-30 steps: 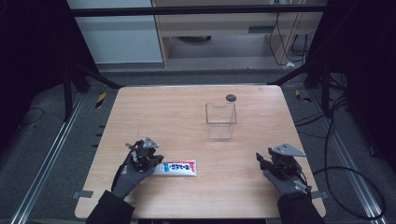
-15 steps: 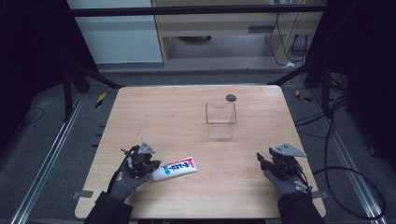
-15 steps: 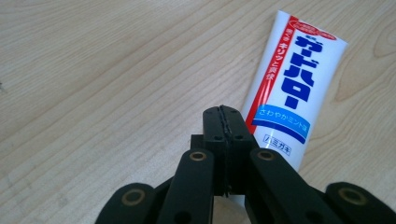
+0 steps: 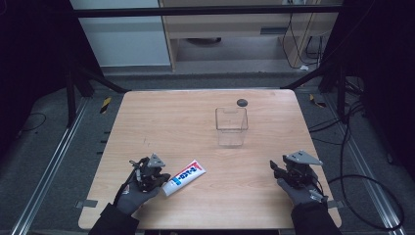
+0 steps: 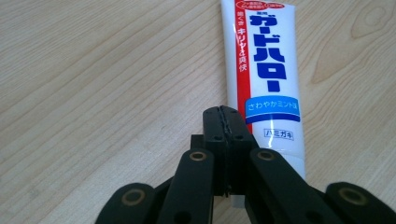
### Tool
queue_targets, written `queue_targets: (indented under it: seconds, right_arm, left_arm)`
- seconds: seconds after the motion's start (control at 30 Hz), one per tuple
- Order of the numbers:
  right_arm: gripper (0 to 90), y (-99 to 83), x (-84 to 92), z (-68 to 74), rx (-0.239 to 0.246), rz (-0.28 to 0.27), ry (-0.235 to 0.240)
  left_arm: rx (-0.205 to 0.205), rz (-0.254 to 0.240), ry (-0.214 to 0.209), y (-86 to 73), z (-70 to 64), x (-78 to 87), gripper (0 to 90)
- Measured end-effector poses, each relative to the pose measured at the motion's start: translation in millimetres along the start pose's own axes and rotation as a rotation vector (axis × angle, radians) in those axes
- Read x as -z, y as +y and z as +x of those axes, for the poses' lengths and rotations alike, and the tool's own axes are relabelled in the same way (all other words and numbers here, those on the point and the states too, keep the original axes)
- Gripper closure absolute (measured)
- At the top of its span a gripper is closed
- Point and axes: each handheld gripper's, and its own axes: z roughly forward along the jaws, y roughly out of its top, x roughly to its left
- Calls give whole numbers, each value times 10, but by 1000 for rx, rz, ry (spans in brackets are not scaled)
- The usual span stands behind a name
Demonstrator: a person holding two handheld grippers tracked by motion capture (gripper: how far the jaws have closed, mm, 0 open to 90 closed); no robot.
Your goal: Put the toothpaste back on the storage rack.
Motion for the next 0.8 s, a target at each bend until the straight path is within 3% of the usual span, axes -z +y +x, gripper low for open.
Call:
queue_targets:
  seconds: [0.4, 0.57, 0.8]
  right_arm:
    - [455, -3, 4, -3, -2, 1, 0]
    - [453, -3, 2, -18, -3, -1, -5]
    - [451, -4, -1, -24, -5, -1, -4]
  left_arm:
    - [2, 4, 3, -42, -44, 5, 877]
    - [19, -14, 30, -9, 30, 75, 790]
    - [41, -51, 62, 75, 89, 173, 601]
